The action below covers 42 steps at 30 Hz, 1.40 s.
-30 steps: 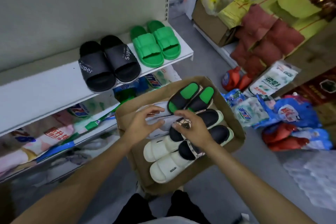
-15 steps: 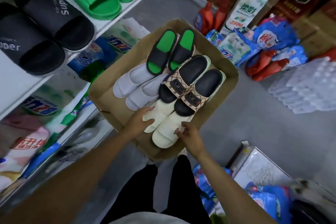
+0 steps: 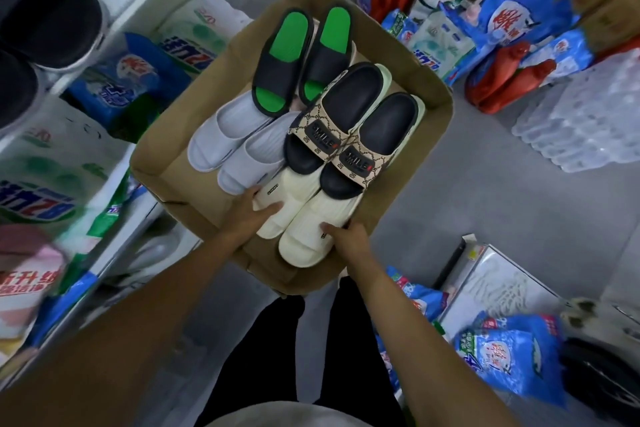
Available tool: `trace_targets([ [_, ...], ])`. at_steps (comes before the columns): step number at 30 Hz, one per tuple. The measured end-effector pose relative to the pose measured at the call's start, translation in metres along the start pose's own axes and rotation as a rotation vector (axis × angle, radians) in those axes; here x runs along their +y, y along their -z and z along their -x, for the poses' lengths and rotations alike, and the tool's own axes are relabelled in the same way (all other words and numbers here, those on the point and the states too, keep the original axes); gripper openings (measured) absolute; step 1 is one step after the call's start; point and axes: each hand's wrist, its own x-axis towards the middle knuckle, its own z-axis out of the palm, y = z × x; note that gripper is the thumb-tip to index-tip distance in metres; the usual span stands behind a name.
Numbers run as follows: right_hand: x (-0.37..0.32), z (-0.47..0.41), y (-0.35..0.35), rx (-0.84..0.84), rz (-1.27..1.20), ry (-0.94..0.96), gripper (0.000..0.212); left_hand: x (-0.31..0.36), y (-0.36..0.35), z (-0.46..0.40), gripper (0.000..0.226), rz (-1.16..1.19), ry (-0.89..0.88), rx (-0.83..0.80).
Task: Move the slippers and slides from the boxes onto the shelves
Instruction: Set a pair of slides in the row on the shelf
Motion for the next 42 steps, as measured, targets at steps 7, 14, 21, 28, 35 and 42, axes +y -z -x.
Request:
trace_targets([
  [7,0.022,-0.010,-0.026,0.114,-0.028,-0.009,0.122,0.005,0.003,0.000,0.060,0.108,0.034,0.112],
  [14,0.022,0.022,-0.019,0.094,-0.399,0.077,0.062,0.003,0.017,0.007,0.053,0.217,0.072,0.070],
  [21,0.007,0.045,-0.003,-0.015,-0.558,0.068,0.053,0.021,0.024,0.032,0.065,0.271,0.119,-0.041],
  [28,-0.013,0.082,0.014,-0.036,-0.459,-0.010,0.052,0.038,0.035,0.079,0.060,0.348,0.173,-0.049],
  [35,-0.058,0.116,0.034,-0.131,-0.348,0.155,0.070,0.047,0.062,0.135,0.097,0.537,0.102,0.051],
  [42,-0.132,0.152,0.050,-0.298,-0.219,0.453,0.069,0.096,0.090,0.212,0.081,0.625,-0.100,0.277],
])
